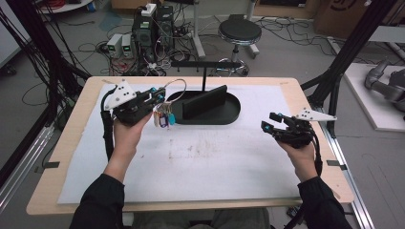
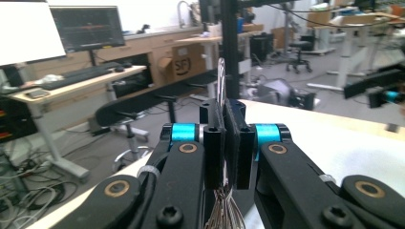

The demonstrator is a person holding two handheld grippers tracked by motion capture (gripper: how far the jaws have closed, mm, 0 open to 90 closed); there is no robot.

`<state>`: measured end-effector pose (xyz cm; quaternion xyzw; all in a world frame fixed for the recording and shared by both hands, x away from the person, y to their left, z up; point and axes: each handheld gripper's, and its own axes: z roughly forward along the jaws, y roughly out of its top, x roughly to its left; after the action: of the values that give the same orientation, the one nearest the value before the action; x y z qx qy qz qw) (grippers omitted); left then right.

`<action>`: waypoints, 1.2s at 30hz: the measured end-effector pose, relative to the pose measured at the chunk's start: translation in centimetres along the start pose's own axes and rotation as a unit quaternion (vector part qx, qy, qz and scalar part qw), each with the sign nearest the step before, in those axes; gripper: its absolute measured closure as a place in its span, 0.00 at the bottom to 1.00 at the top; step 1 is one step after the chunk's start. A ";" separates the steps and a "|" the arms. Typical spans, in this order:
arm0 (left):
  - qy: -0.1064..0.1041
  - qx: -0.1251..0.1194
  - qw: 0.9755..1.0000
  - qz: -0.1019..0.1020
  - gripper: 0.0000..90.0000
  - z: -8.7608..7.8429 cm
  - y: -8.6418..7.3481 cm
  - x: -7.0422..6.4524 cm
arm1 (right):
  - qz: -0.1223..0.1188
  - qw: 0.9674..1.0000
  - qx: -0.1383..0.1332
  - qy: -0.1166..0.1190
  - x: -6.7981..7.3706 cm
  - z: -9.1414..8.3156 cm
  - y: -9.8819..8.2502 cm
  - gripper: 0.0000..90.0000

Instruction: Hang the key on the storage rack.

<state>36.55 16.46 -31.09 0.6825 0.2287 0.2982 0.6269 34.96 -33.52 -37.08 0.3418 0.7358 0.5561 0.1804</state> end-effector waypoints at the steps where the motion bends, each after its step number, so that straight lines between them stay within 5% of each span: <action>1: 0.006 -0.002 1.000 -0.001 0.96 0.1 0.0 0.2 | 0.002 1.000 0.001 -0.001 0.0 0.0 0.0 0.45; 17: 0.056 0.018 0.998 -0.010 0.96 3.7 -0.1 2.8 | 0.008 1.000 0.001 -0.002 -0.2 0.1 0.0 0.46; 36: 0.063 0.034 0.995 -0.063 0.96 6.5 -2.7 4.4 | 0.009 1.000 0.002 0.000 -0.3 0.1 -0.1 0.47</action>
<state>44.43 15.10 -33.47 0.6672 0.3206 0.2928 0.6053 35.24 -33.65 -37.22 0.3490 0.7339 0.5560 0.1745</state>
